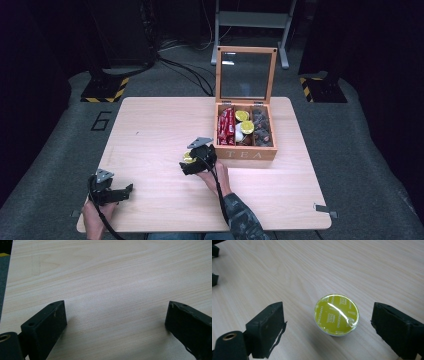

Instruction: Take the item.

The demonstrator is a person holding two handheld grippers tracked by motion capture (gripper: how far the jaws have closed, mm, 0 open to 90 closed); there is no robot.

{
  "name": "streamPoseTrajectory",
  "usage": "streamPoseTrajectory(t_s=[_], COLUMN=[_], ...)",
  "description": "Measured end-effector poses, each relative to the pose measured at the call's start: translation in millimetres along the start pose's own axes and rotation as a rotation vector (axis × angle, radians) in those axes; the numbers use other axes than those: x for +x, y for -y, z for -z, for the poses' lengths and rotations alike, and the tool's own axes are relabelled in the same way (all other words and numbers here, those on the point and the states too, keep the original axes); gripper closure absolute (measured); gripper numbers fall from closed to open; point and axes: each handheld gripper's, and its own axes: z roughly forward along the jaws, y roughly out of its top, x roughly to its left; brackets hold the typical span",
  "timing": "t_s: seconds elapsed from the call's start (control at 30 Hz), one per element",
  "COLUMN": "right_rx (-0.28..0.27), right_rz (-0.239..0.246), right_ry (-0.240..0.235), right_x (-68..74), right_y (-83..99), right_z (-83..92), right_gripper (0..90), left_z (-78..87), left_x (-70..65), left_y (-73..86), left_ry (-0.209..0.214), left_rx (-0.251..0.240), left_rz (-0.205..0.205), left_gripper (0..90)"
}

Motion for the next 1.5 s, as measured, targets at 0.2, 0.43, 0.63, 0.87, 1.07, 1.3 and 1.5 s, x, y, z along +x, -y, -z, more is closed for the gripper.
streamPoseTrajectory(t_s=[0.2,0.43,0.63,0.87,1.07,1.3,1.5], right_rx=[-0.015,-0.039,-0.059,-0.058,-0.061,-0.041,-0.029], right_rz=[0.012,0.028,0.010,-0.034,-0.069,-0.159,-0.259], right_ry=[-0.011,-0.012,0.011,0.081,0.171,0.249,0.317], right_x=[5.1,4.5,-1.4,-16.1,-33.5,-59.9,-81.6], right_y=[-1.9,3.0,16.1,44.1,76.0,119.8,160.1], right_z=[22.4,48.4,67.6,90.9,113.6,138.1,159.8], right_gripper=[9.1,7.9,7.7,6.9,6.8,5.9,5.6], left_z=[0.0,0.1,0.2,0.2,0.2,0.2,0.4], left_x=[0.0,0.0,0.0,0.0,-0.2,-0.2,-0.1], left_y=[0.0,0.0,-0.1,-0.1,0.0,0.0,-0.2], left_ry=[0.000,0.000,-0.001,-0.001,0.000,0.000,0.000], left_rx=[0.000,0.001,0.002,0.002,0.001,0.002,0.006], left_rz=[0.000,0.000,-0.001,-0.001,0.001,0.001,-0.001], left_gripper=[3.6,3.6,3.6,3.6,3.7,3.6,3.6])
